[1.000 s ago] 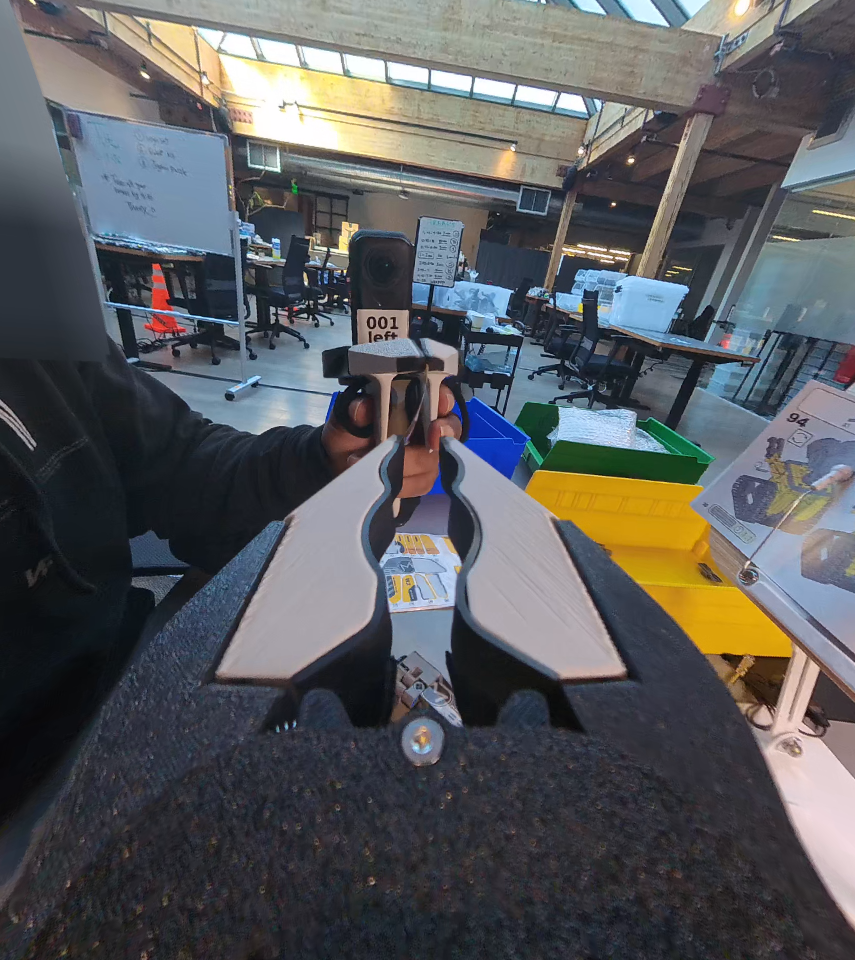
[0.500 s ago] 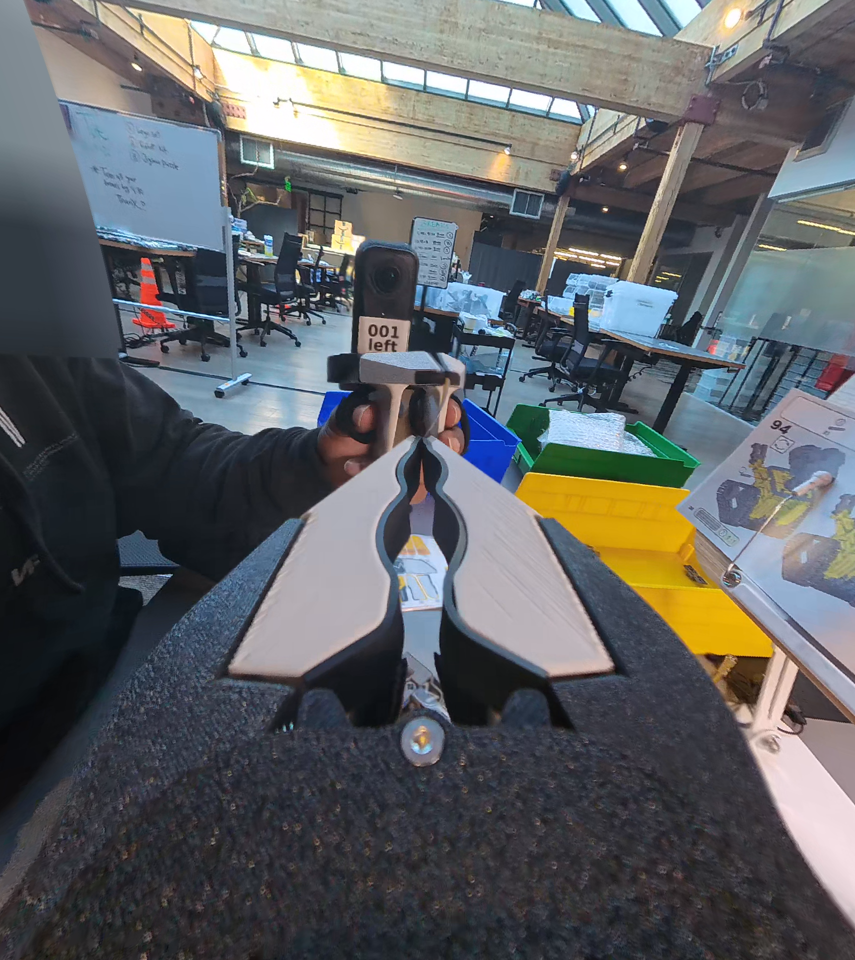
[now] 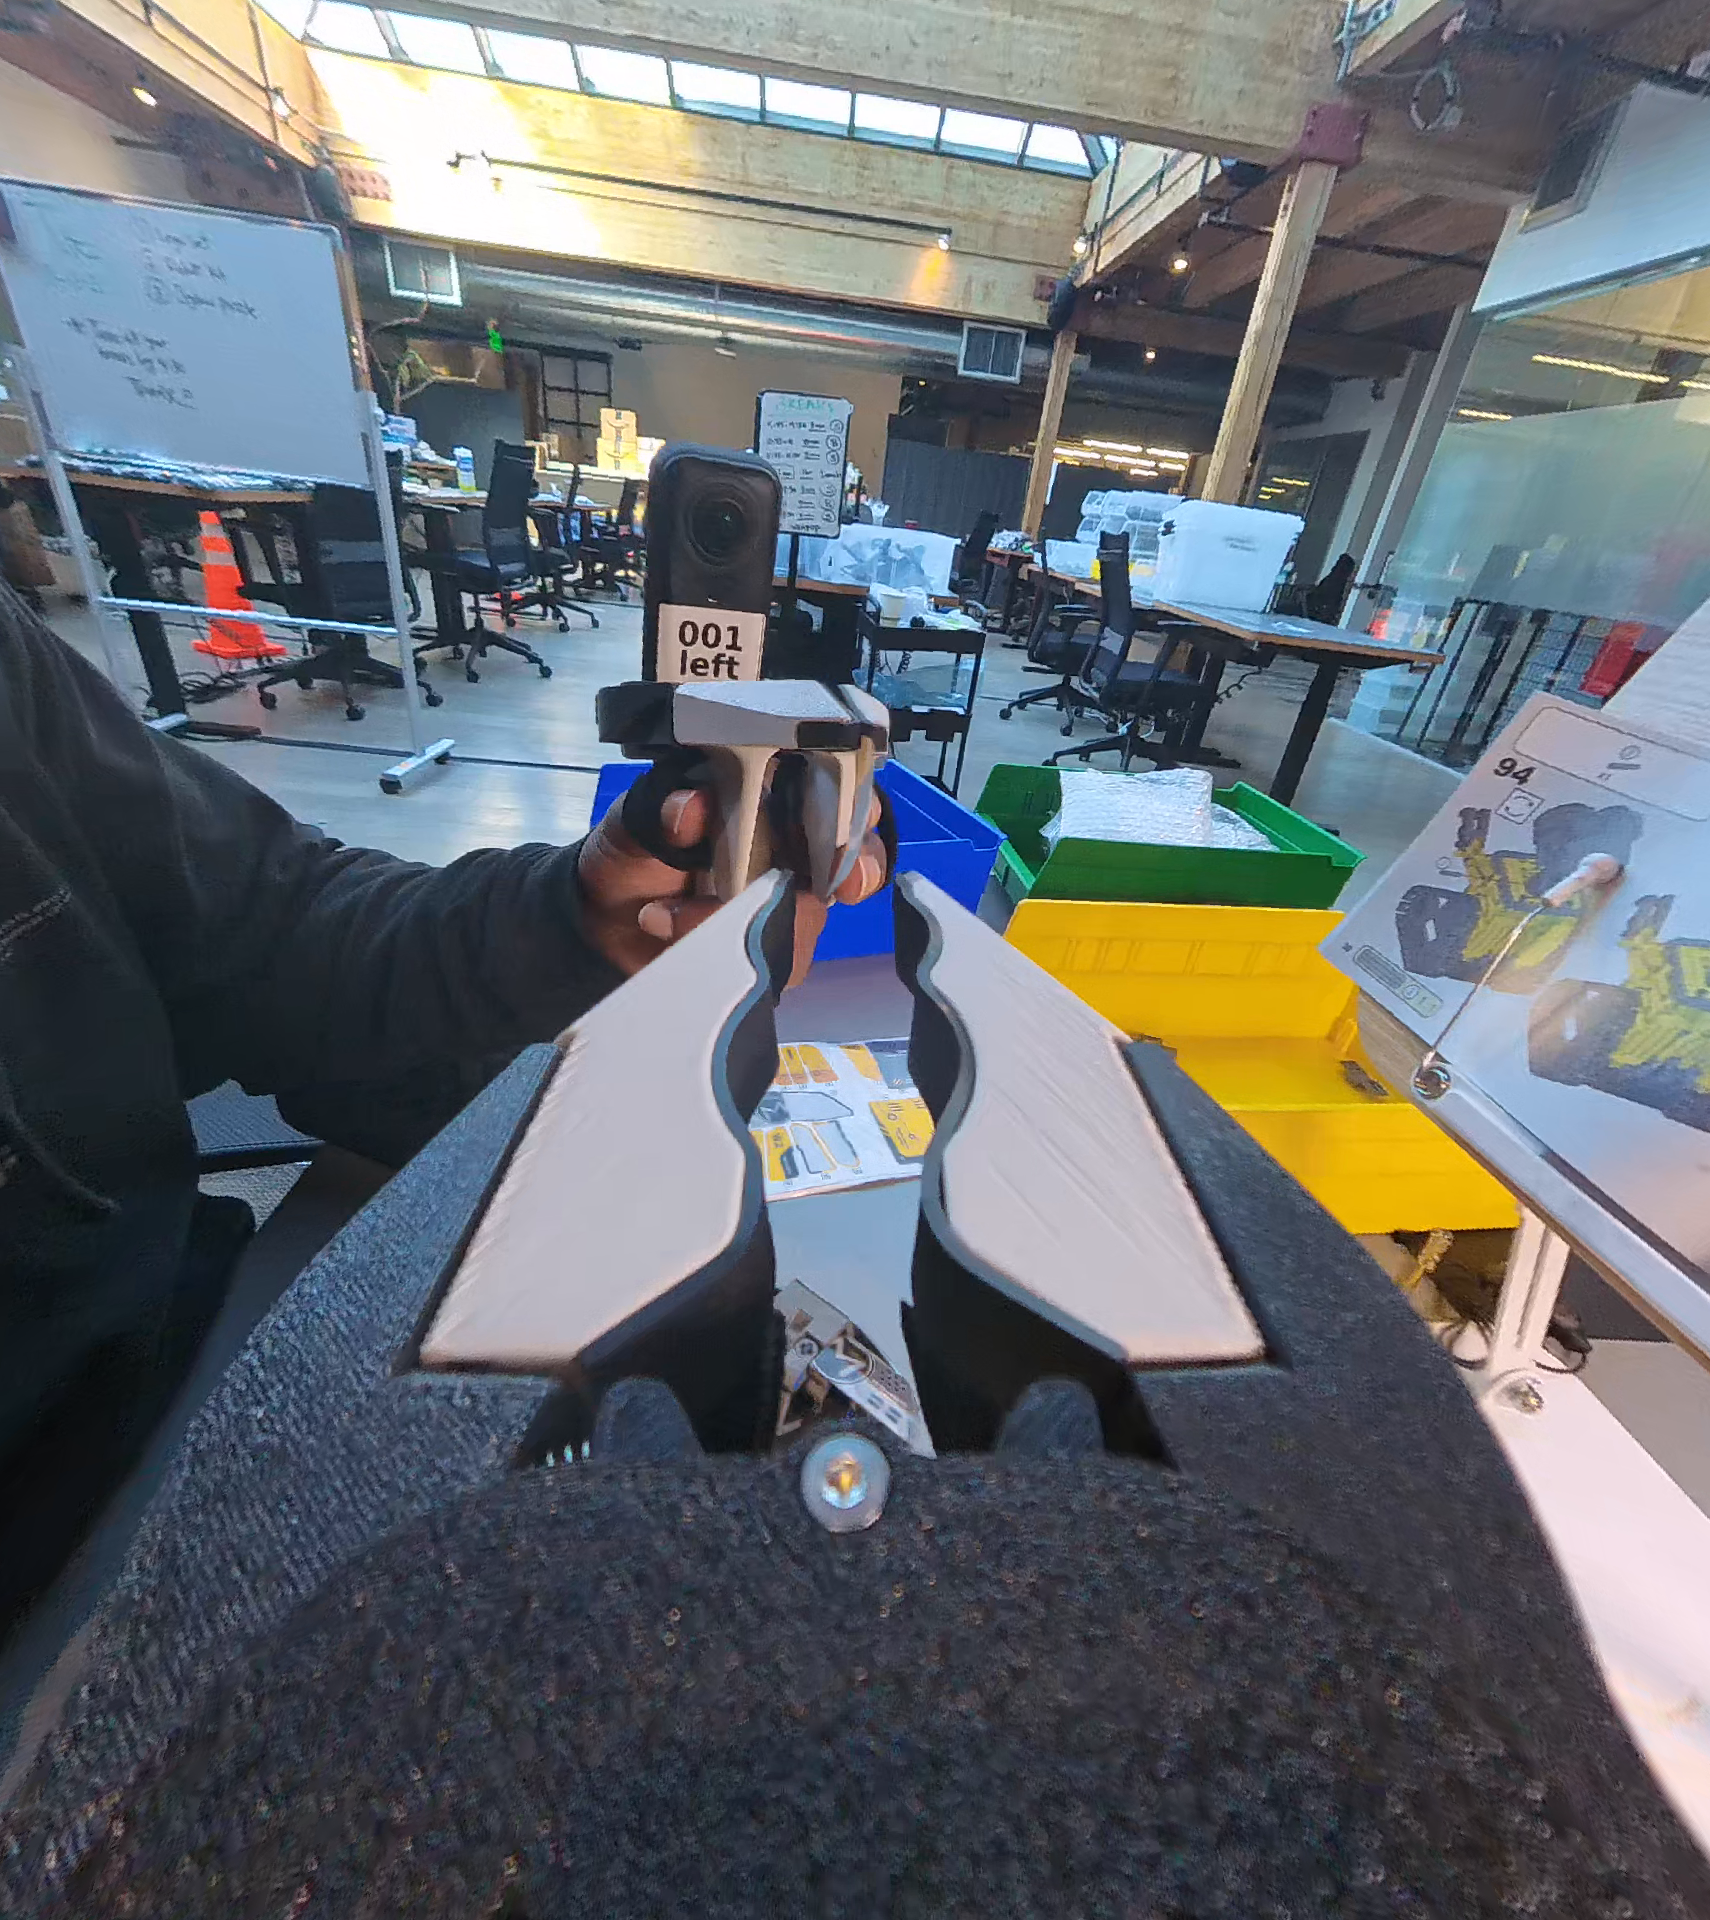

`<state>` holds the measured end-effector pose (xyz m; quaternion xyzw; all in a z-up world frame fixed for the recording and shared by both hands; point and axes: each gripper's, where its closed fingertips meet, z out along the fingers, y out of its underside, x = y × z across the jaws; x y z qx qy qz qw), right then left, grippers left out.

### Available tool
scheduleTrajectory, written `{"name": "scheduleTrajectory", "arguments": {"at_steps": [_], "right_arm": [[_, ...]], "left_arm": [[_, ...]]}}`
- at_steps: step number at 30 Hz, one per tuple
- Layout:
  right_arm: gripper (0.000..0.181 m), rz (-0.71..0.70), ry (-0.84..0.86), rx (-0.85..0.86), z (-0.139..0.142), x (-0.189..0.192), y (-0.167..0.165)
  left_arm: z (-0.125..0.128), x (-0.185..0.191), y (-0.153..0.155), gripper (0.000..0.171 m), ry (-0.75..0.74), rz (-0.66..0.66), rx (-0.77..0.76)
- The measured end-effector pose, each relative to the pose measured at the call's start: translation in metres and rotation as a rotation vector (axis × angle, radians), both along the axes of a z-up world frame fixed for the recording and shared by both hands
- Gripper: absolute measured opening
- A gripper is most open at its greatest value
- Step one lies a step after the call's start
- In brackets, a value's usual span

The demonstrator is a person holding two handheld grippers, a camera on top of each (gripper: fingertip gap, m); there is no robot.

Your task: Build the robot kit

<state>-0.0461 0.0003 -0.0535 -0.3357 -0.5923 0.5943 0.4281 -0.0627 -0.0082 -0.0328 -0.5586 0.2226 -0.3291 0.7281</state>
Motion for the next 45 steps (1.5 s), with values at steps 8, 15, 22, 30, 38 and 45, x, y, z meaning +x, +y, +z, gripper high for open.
{"name": "scheduleTrajectory", "arguments": {"at_steps": [8, 15, 22, 30, 38, 45], "right_arm": [[0.000, 0.009, -0.002, -0.003, 0.000, 0.000, -0.001], [0.000, -0.053, 0.020, 0.037, 0.003, 0.000, 0.008], [0.000, -0.301, 0.082, 0.191, 0.010, -0.002, 0.037], [0.030, -0.003, -0.062, -0.146, 0.001, -0.003, 0.016], [0.013, 0.037, -0.045, -0.154, 0.003, -0.003, 0.007], [0.000, 0.036, -0.039, -0.128, 0.002, -0.004, 0.005]], "left_arm": [[-0.001, 0.004, -0.001, 0.000, 0.015, -0.012, 0.002], [0.000, -0.005, 0.004, 0.013, -0.072, -0.016, -0.054], [-0.011, -0.020, 0.020, 0.025, -0.264, -0.040, -0.236], [-0.004, -0.010, 0.013, 0.000, -0.168, -0.011, -0.130], [-0.001, -0.001, 0.008, 0.000, -0.112, -0.013, -0.089], [-0.001, 0.002, 0.007, 0.000, -0.095, -0.017, -0.082]]}}
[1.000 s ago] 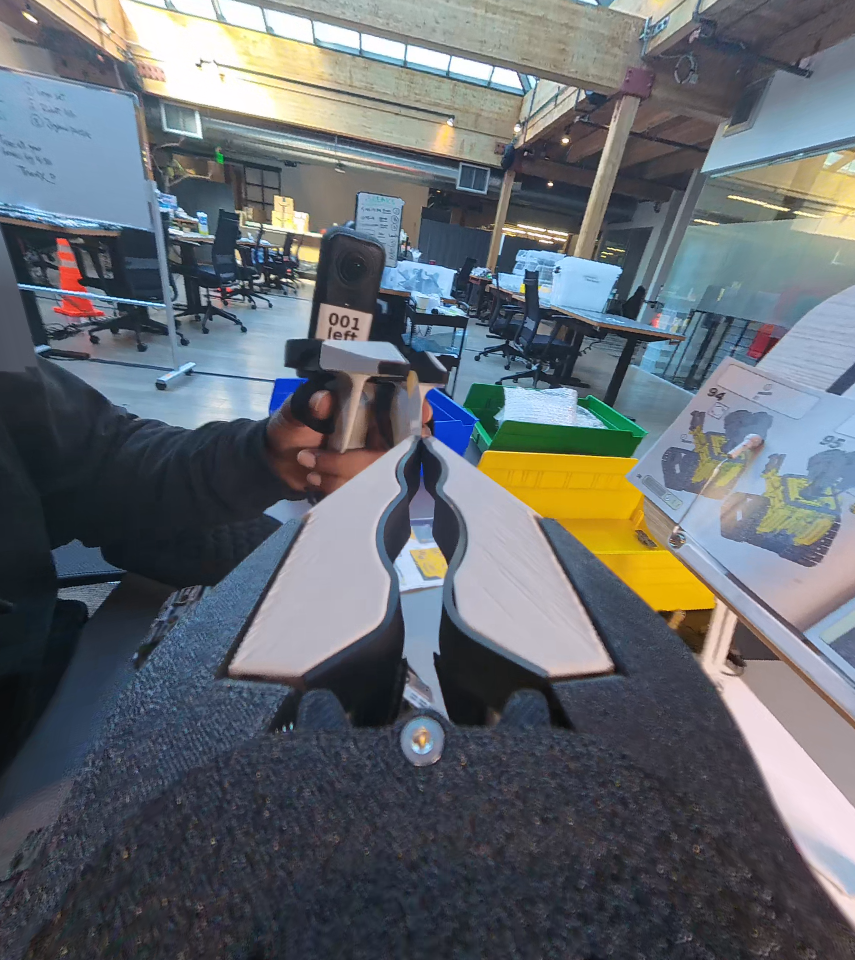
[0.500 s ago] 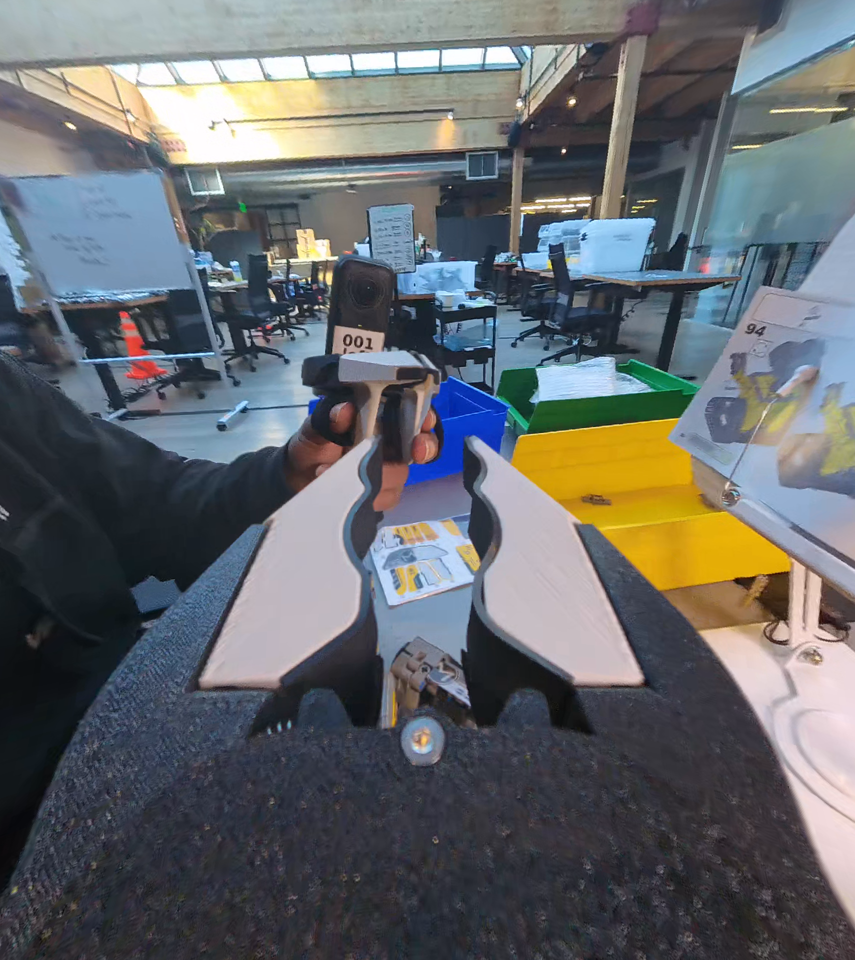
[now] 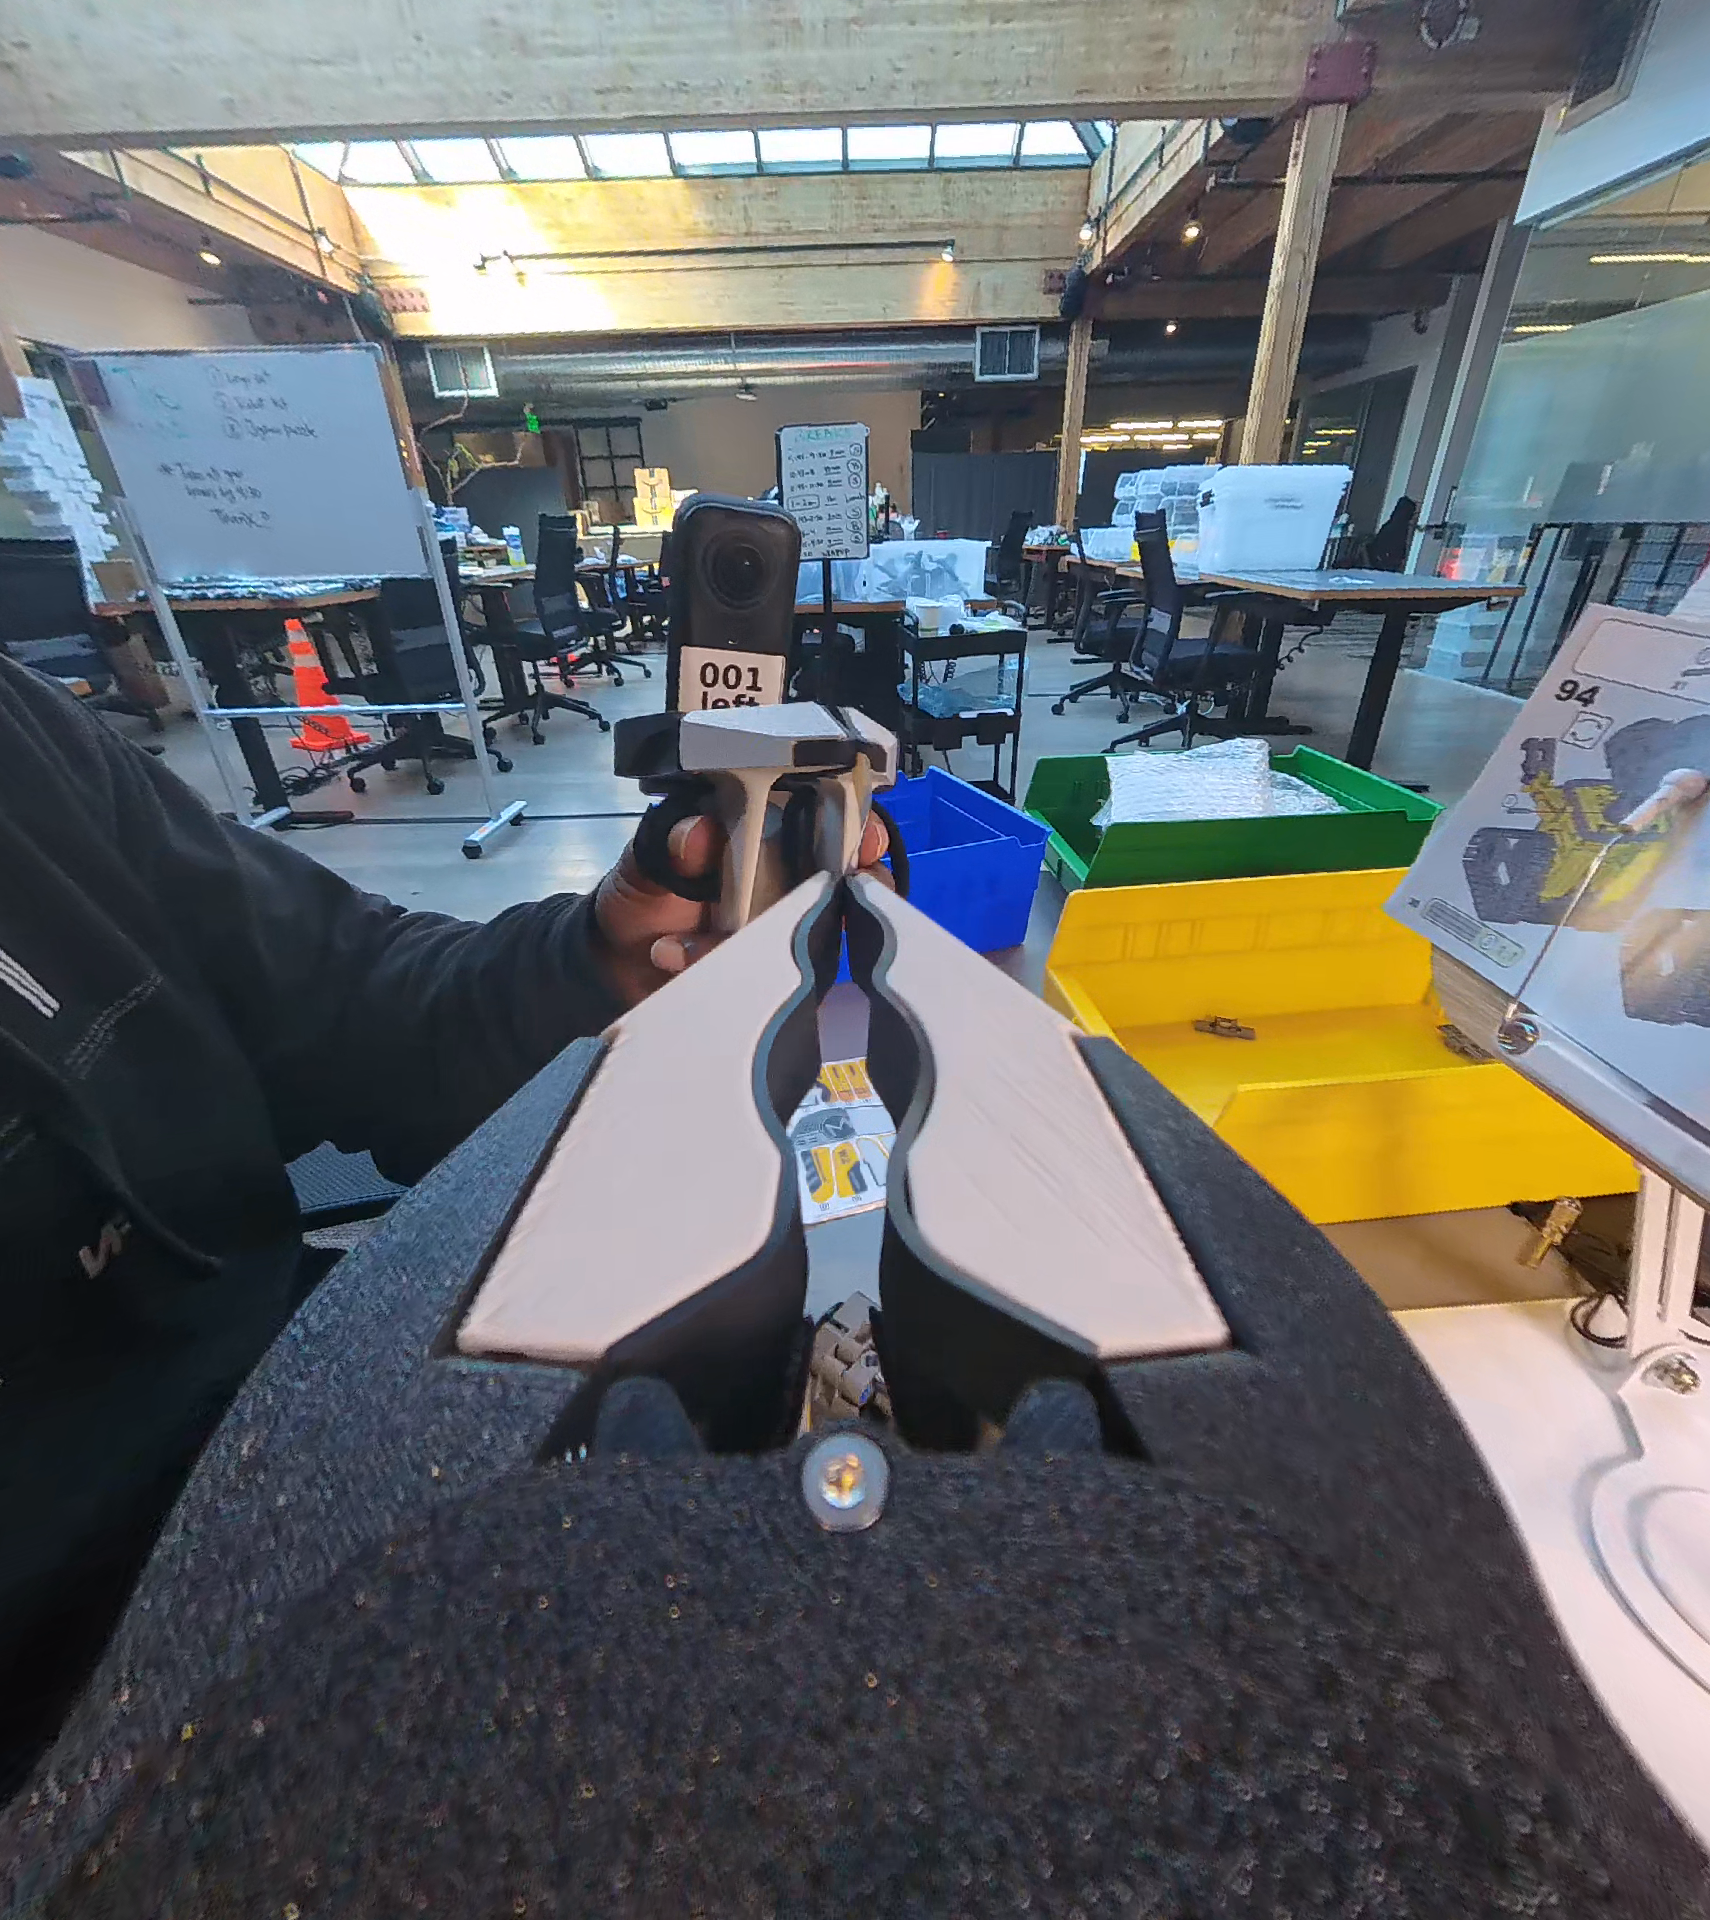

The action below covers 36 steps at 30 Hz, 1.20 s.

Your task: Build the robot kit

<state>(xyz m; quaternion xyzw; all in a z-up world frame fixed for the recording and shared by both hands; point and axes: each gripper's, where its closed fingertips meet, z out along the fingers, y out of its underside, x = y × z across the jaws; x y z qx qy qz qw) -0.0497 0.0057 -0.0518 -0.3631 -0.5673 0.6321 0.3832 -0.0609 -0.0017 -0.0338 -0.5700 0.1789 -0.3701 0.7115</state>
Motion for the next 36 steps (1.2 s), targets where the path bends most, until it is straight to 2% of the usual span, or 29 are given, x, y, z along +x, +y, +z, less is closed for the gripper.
{"name": "scheduleTrajectory", "arguments": {"at_steps": [4, 6, 8, 11, 13, 16, 20, 23, 26, 36], "right_arm": [[0.000, -0.031, 0.013, 0.035, 0.001, 0.000, 0.003], [0.000, -0.082, 0.019, 0.078, 0.001, -0.001, 0.009], [0.000, -0.162, 0.036, 0.107, 0.004, -0.001, 0.020], [0.000, -0.363, 0.082, 0.210, 0.010, 0.000, 0.045], [0.000, -0.494, 0.116, 0.325, 0.013, 0.000, 0.055], [0.000, -0.671, 0.166, 0.589, 0.012, -0.001, 0.059], [0.000, -0.815, 0.253, 0.958, 0.012, -0.002, 0.049], [0.000, -0.865, 0.309, 1.170, 0.008, -0.004, 0.039], [0.000, -0.865, 0.347, 1.278, 0.003, -0.007, 0.030], [0.000, -0.855, 0.357, 1.348, -0.005, -0.009, 0.024]], "left_arm": [[-0.002, -0.003, 0.002, 0.002, -0.025, -0.002, -0.026], [0.000, -0.008, 0.004, 0.017, -0.080, -0.013, -0.049], [0.002, -0.016, 0.005, 0.026, -0.151, -0.030, -0.080], [-0.008, -0.022, 0.013, 0.027, -0.215, -0.040, -0.187], [-0.014, -0.018, 0.018, 0.026, -0.270, -0.062, -0.243], [-0.015, -0.011, 0.021, 0.026, -0.361, -0.100, -0.285], [-0.011, -0.008, 0.024, 0.025, -0.459, -0.125, -0.317], [-0.011, -0.007, 0.024, 0.022, -0.524, -0.162, -0.344], [-0.013, -0.010, 0.025, 0.017, -0.568, -0.168, -0.358], [-0.016, -0.018, 0.027, 0.006, -0.582, -0.140, -0.368]]}}
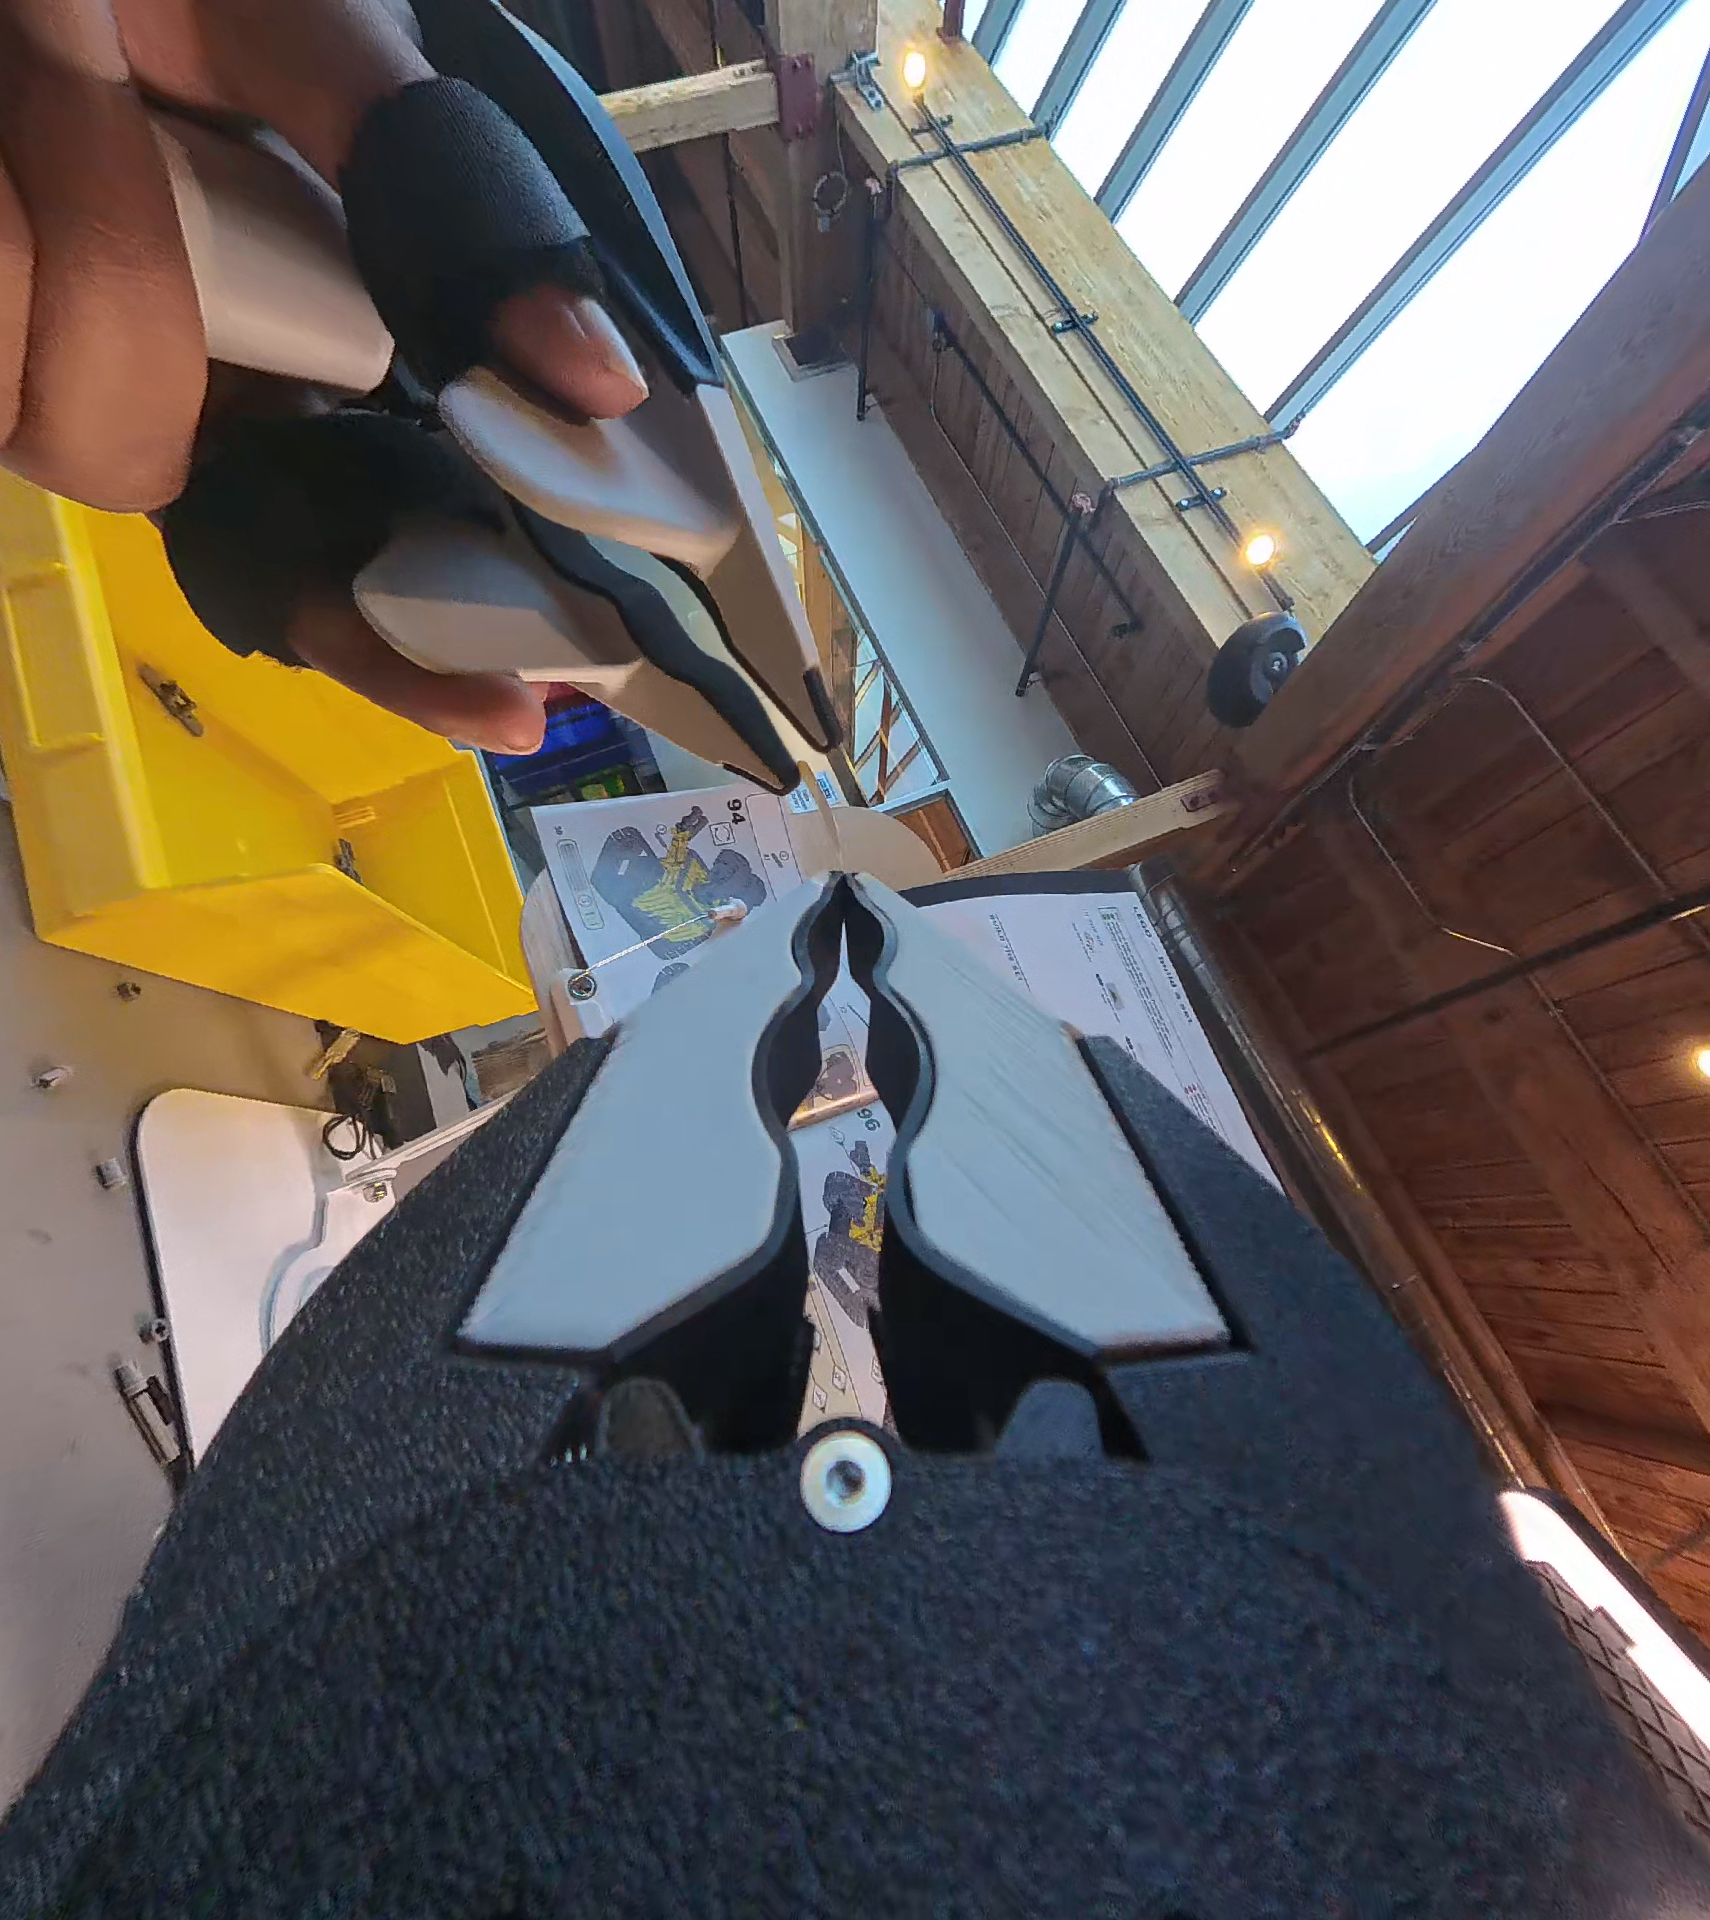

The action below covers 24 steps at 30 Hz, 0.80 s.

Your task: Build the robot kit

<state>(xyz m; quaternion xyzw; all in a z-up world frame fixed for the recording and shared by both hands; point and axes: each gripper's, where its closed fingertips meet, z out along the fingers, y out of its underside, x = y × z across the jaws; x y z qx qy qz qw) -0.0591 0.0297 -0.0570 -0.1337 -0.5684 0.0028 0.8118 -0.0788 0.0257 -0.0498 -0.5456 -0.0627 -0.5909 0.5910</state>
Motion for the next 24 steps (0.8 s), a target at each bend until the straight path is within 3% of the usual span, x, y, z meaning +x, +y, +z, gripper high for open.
{"name": "scheduleTrajectory", "arguments": {"at_steps": [10, 13, 15, 17, 20, 24], "right_arm": [[0.001, 0.043, -0.009, -0.026, -0.004, 0.000, -0.005], [0.017, 0.139, -0.051, -0.170, -0.007, -0.002, -0.007], [0.018, 0.256, -0.108, -0.316, -0.010, -0.001, -0.013], [0.032, 0.374, -0.167, -0.486, -0.010, 0.003, -0.017], [0.035, 0.471, -0.227, -0.604, -0.007, 0.011, -0.020], [0.028, 0.693, -0.441, -0.863, -0.018, 0.024, -0.045]], "left_arm": [[-0.001, -0.002, -0.001, 0.000, 0.084, 0.011, 0.032], [0.001, 0.000, -0.004, 0.000, 0.223, 0.020, 0.081], [0.003, 0.005, -0.009, 0.000, 0.384, 0.025, 0.133], [0.009, 0.004, -0.013, 0.000, 0.535, 0.049, 0.185], [0.017, 0.011, -0.028, 0.000, 0.657, -0.056, 0.220], [-0.003, 0.030, -0.054, 0.000, 0.790, -0.325, 0.186]]}}
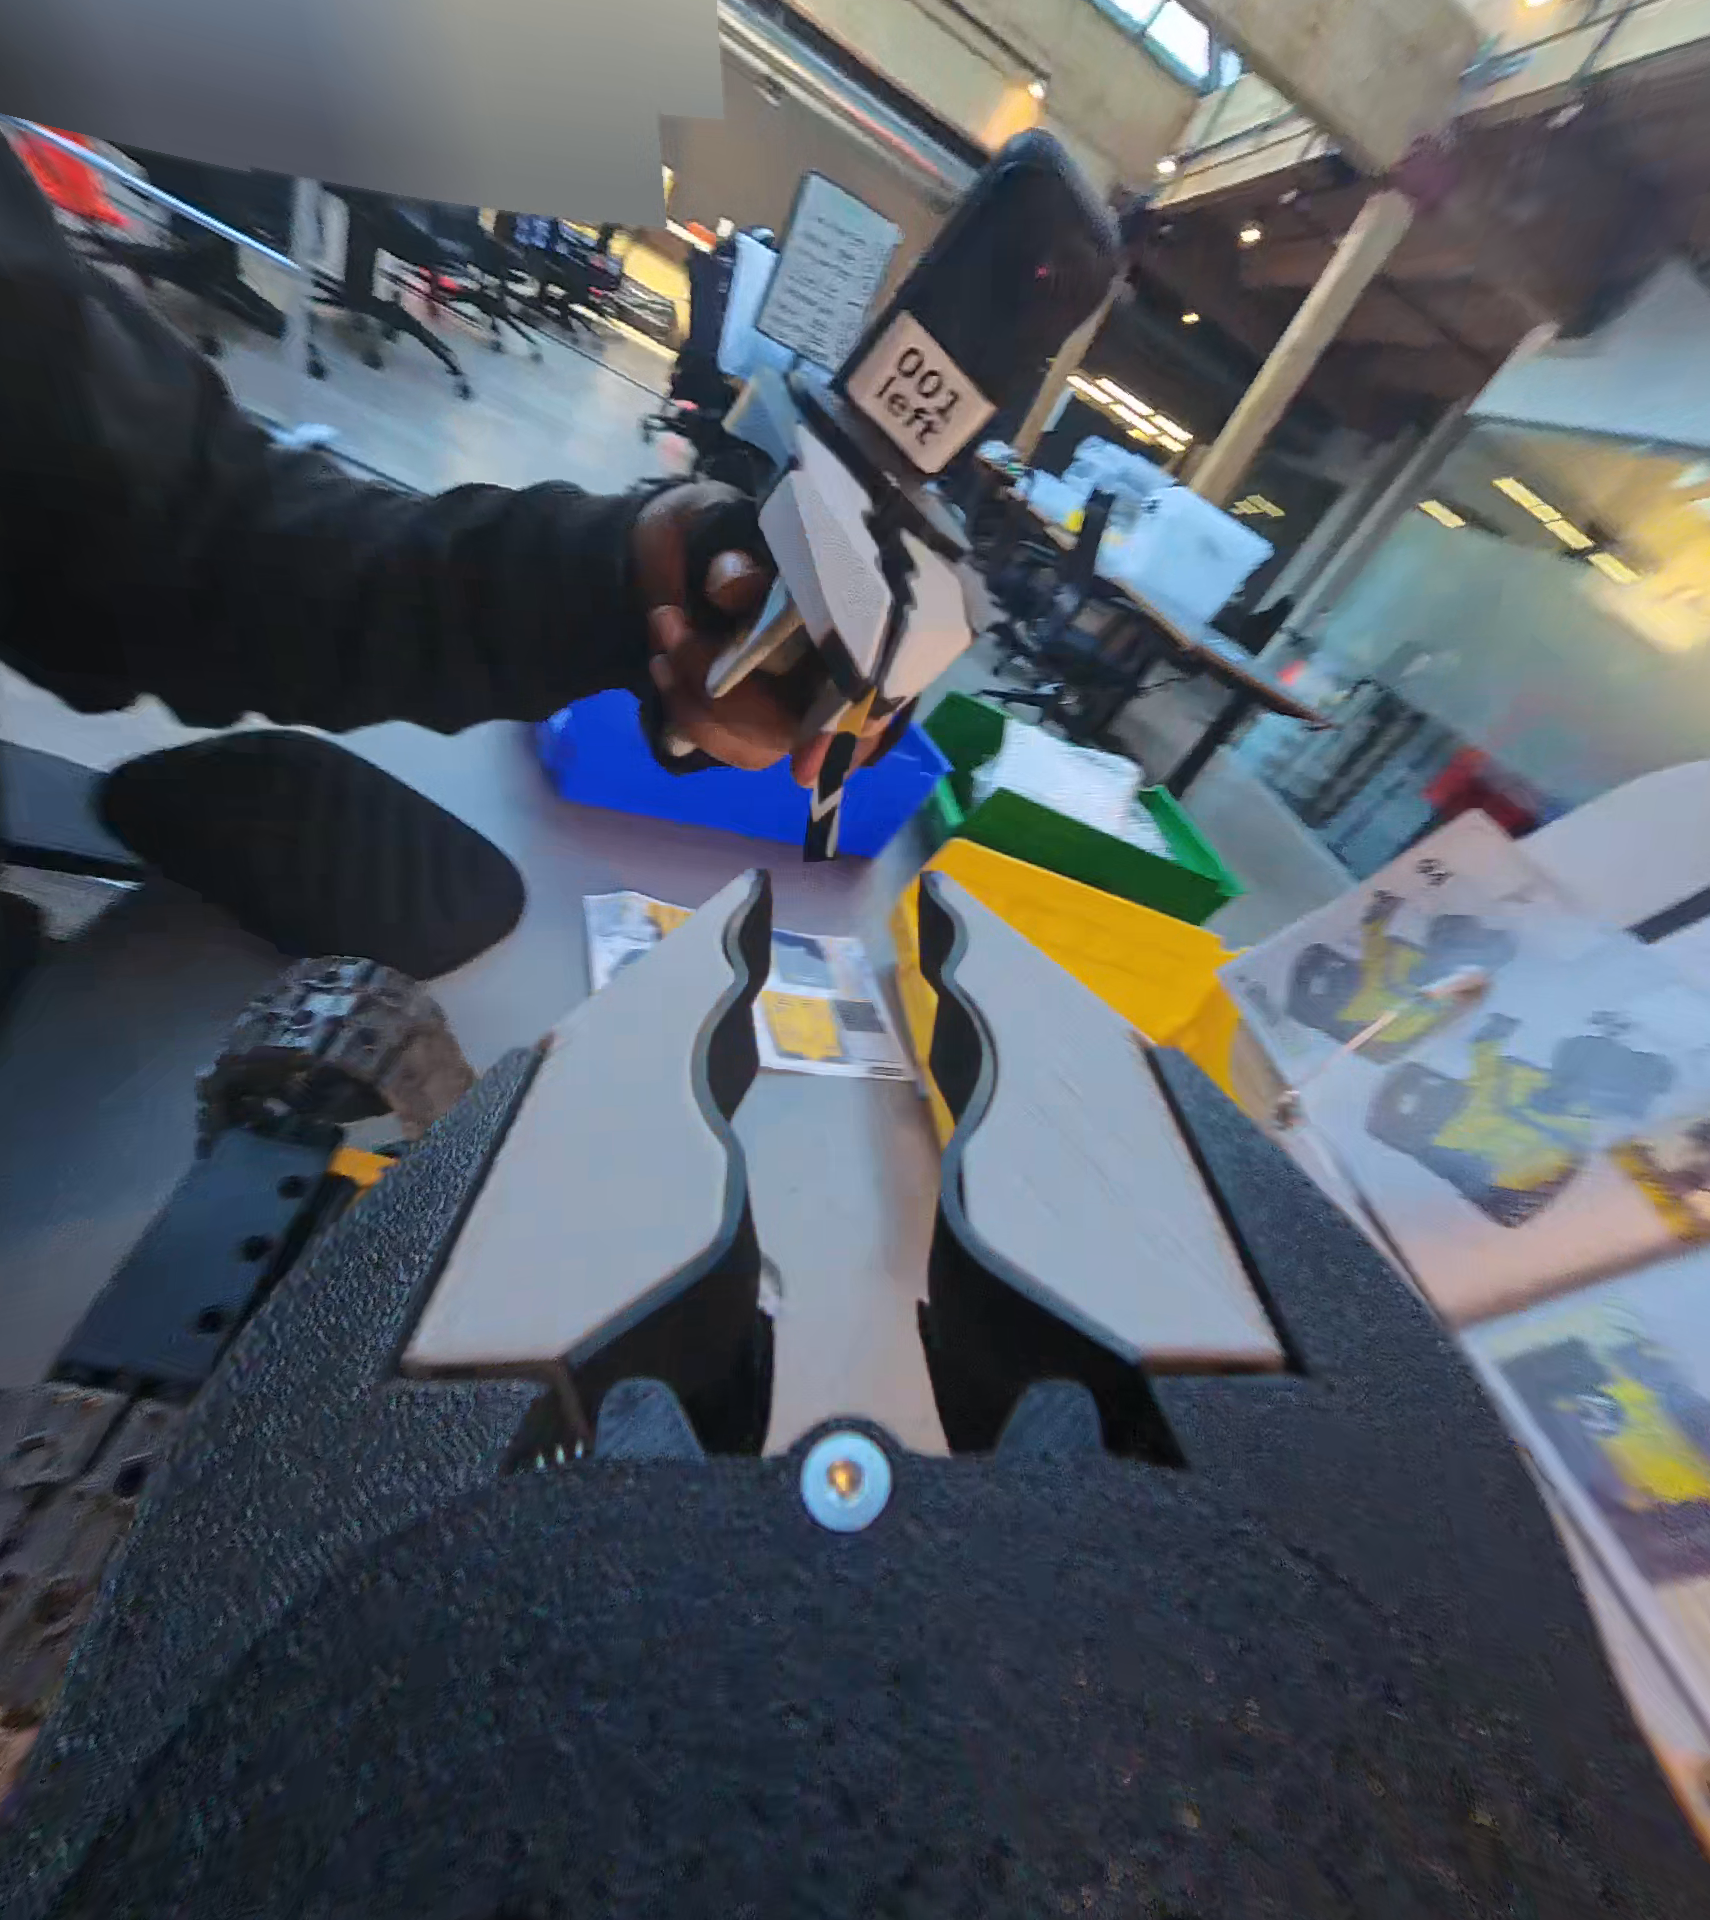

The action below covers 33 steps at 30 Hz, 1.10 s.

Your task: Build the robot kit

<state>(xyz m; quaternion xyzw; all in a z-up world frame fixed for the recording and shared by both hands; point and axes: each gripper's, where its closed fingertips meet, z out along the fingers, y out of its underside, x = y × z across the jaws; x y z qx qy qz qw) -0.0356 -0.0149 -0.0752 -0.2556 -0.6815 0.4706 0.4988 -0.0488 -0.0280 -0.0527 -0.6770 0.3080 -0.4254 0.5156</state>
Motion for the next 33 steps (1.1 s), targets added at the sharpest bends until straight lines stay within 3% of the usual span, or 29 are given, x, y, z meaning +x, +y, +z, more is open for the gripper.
{"name": "scheduleTrajectory", "arguments": {"at_steps": [3, 6, 21, 28, 33], "right_arm": [[0.022, 0.192, -0.133, -0.109, -0.011, 0.013, -0.025], [0.019, 0.277, -0.222, -0.137, -0.020, 0.018, -0.040], [0.000, 0.173, -0.362, -0.179, -0.049, 0.010, -0.030], [0.003, 0.159, -0.318, -0.168, -0.048, 0.014, -0.037], [0.005, 0.109, -0.221, -0.057, -0.043, 0.020, -0.040]], "left_arm": [[-0.018, 0.010, -0.012, 0.000, 0.068, -0.106, -0.096], [-0.030, 0.017, -0.017, 0.000, 0.090, -0.158, -0.156], [-0.042, 0.019, -0.011, 0.000, 0.042, -0.187, -0.186], [-0.047, 0.016, -0.004, 0.000, -0.012, -0.139, -0.235], [-0.052, 0.014, -0.002, 0.000, -0.060, -0.128, -0.278]]}}
